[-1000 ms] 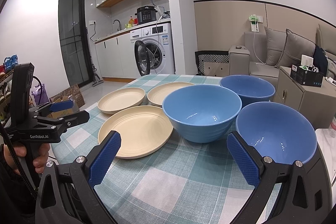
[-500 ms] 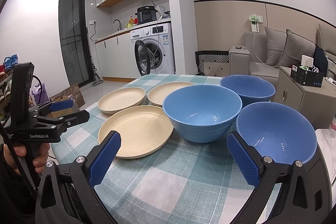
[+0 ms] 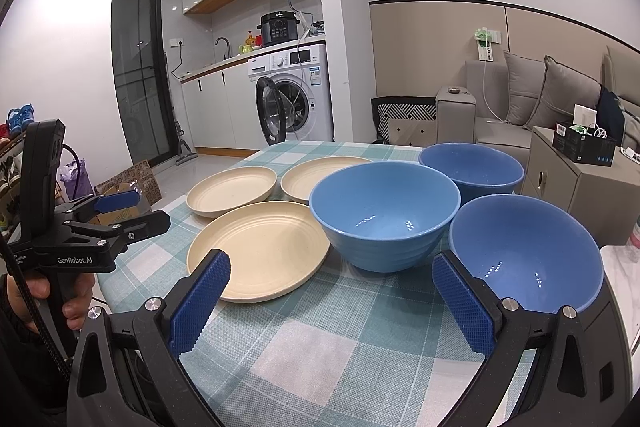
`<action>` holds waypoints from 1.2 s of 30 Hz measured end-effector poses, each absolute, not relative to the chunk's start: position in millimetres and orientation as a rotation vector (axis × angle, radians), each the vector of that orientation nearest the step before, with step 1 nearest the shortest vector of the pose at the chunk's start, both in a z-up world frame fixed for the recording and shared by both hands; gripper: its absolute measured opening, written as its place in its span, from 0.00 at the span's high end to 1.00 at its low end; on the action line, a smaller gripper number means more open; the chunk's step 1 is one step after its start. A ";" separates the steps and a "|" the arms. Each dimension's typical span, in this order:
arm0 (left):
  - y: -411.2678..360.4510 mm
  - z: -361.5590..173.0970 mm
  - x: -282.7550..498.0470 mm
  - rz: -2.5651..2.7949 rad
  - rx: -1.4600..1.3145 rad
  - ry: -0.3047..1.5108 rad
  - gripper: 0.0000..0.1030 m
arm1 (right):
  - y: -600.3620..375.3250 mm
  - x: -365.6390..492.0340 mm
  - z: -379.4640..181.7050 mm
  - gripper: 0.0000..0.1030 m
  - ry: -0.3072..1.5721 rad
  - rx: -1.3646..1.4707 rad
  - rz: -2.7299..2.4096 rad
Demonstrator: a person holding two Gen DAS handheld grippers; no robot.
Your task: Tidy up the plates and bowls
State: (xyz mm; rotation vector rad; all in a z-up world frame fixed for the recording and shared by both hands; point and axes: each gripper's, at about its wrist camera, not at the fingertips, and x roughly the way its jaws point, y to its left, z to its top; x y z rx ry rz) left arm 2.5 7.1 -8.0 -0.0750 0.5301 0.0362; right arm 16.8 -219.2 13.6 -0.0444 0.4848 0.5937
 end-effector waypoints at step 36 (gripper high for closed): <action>28.3 -2.9 20.0 0.052 -0.061 0.549 0.00 | -219.2 40.8 43.1 0.00 0.529 -0.059 0.569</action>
